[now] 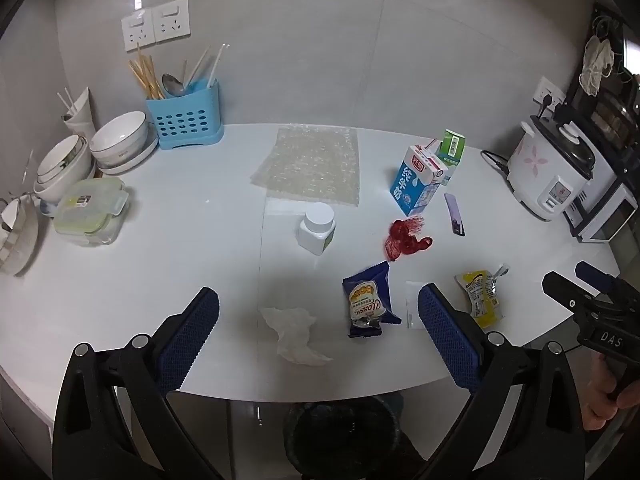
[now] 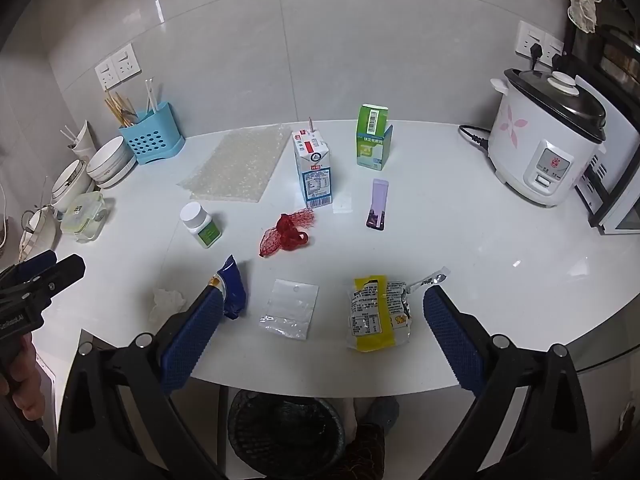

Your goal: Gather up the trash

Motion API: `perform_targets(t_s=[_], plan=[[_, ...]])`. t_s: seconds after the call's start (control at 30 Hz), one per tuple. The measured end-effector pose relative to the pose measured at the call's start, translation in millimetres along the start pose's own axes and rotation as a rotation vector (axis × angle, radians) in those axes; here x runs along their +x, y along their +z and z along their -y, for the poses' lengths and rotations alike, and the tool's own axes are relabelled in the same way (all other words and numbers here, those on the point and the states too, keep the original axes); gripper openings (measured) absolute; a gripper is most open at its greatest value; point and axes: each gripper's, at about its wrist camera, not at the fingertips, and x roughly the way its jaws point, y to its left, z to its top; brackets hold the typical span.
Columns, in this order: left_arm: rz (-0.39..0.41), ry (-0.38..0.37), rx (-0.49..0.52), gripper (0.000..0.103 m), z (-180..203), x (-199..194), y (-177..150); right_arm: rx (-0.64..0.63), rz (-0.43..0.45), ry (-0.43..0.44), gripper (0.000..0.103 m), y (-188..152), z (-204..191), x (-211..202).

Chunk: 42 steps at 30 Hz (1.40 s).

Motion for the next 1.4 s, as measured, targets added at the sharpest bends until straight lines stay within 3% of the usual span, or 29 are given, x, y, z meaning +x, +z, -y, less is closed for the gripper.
perform_targets(t_s=[1.4], plan=[[-0.002,-0.005,0.026,0.097,11.8,-6.6,-6.5,-0.011,0.025,-0.012,0.096,-3.7,5.8,-6.8]])
